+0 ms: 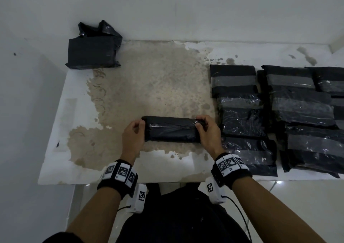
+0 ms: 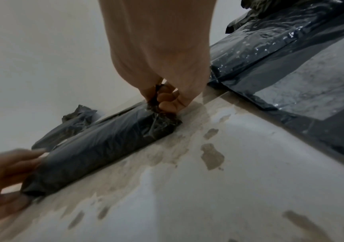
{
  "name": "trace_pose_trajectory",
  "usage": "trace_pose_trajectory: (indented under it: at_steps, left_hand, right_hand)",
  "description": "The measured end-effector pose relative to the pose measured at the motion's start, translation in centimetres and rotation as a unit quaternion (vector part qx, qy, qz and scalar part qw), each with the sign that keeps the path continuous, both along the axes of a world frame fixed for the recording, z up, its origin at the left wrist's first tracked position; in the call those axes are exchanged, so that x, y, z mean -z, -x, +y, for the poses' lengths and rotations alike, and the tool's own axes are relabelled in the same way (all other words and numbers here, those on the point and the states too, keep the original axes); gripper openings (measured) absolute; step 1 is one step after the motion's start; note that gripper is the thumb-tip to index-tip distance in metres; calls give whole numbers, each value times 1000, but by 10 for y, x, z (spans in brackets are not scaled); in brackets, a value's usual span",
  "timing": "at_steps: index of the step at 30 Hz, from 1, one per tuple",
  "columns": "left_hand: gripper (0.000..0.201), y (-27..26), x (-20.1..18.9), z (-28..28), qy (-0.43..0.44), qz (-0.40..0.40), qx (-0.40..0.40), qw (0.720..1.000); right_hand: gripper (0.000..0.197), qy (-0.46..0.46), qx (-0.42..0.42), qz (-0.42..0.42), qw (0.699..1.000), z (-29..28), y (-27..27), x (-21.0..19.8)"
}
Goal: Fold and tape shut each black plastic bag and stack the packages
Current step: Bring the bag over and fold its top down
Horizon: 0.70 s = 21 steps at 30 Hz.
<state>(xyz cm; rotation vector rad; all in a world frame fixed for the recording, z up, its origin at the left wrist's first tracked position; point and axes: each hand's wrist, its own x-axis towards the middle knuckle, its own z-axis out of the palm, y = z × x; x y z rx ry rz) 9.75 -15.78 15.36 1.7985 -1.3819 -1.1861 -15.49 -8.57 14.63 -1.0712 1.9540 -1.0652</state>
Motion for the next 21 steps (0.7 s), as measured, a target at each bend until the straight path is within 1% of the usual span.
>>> trace_pose_trajectory:
  at_steps: [3,5,6,7,9,10,11,13,16,18,19,20,21]
  left_hand:
    - [35,12,-1,5,19,-105,15,994]
    - [41,19,-1,8,85,-212,30,973]
    - [40,22,-1,10,139,-260,51,954]
    - [40,24,-1,11,198,-294,95,930]
    - [50,29,6,15,287,-332,235,867]
    - [54,30,11,18,312,-336,299,837]
    - [55,30,17,21,324,-335,348,814]
    - [55,25,28,26,327,-340,397,787]
    - [52,12,36,27,343,-354,409,768]
    - [49,9,36,26,357,-350,404,766]
    - [49,9,34,25,357,-347,400,769]
    - [50,11,31,25,355,-346,397,772]
    - [52,12,28,26,349,-348,395,775]
  right_hand:
    - [21,2,-10,47,999,4,-2,1]
    - [21,3,-14,68,998,5,-3,-2]
    - [22,6,-16,75,997,5,-2,-3]
    - [22,10,-18,81,997,6,-2,-3]
    - [23,13,-18,80,997,6,-1,-2]
    - [23,13,-17,79,997,6,-1,0]
    - [24,16,-16,80,997,6,0,1]
    - [24,25,-16,89,996,6,0,1]
    - [26,20,-18,86,996,7,1,1]
    - [27,6,-17,91,996,9,-1,-1]
    - [28,10,-14,130,991,10,-2,-2]
    - [30,22,-15,199,980,11,-4,-5]
    - [33,36,-33,280,959,12,-6,-7]
